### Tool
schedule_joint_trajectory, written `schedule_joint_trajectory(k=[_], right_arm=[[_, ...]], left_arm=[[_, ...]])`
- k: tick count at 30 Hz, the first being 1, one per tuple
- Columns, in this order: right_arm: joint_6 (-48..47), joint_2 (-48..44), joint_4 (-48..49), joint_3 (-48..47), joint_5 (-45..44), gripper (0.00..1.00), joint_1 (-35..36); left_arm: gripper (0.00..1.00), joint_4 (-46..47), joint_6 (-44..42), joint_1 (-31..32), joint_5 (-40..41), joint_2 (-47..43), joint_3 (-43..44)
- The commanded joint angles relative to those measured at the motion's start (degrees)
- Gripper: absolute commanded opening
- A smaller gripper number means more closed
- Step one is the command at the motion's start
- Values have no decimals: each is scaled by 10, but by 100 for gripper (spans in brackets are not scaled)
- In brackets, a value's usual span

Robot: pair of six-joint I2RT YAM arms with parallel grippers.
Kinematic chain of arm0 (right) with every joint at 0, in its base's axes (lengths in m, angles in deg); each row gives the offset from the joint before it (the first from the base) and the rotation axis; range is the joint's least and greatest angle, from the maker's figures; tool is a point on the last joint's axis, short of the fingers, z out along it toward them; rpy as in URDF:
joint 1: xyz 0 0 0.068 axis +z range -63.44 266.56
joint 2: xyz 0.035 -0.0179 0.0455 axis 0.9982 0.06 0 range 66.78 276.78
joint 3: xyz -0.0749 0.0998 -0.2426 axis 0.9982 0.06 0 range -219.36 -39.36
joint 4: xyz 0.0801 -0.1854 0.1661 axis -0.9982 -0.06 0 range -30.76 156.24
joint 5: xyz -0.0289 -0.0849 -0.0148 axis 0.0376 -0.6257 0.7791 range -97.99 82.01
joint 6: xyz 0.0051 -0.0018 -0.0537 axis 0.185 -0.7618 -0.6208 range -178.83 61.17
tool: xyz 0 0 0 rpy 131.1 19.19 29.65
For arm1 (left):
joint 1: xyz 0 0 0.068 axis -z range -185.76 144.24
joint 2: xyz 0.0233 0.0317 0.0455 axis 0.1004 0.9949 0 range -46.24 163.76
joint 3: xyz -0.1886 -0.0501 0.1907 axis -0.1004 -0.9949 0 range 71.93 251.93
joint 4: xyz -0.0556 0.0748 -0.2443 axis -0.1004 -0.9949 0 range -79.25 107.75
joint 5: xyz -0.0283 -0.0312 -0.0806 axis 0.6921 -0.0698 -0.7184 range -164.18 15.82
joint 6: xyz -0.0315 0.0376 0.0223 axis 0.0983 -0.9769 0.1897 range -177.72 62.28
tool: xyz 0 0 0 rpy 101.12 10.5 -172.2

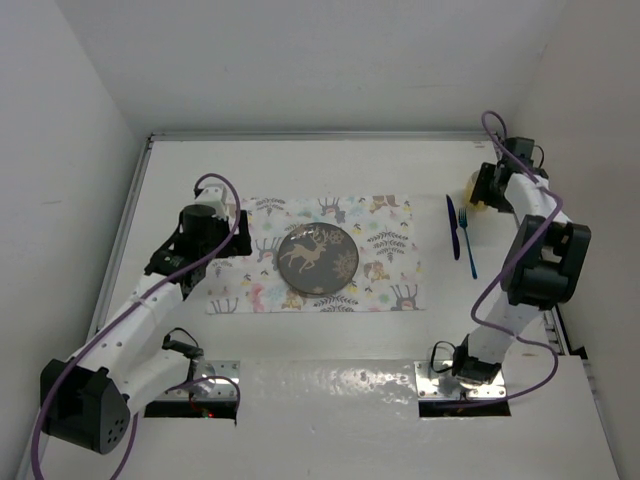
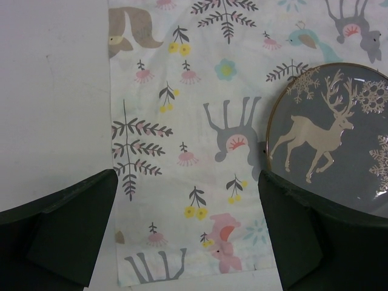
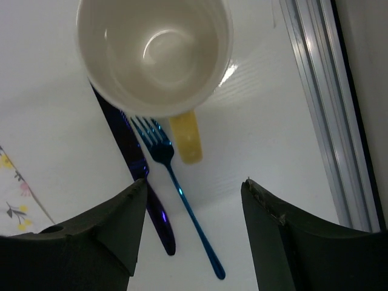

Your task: Set the dinner table for one person

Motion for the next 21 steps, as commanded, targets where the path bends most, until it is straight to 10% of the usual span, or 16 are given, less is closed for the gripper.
schedule_joint_trajectory(k=[1,12,21], right_arm=[[-31,31,19,-51,24,62,-7],[-84,125,16,-114,54,51,-18],[-116,122,40,-119,42,6,-16]], left_arm=[[100,15,-5,-6,4,5,8],[100,14,-7,-6,19,17,7],[100,14,-7,-6,18,24,9]])
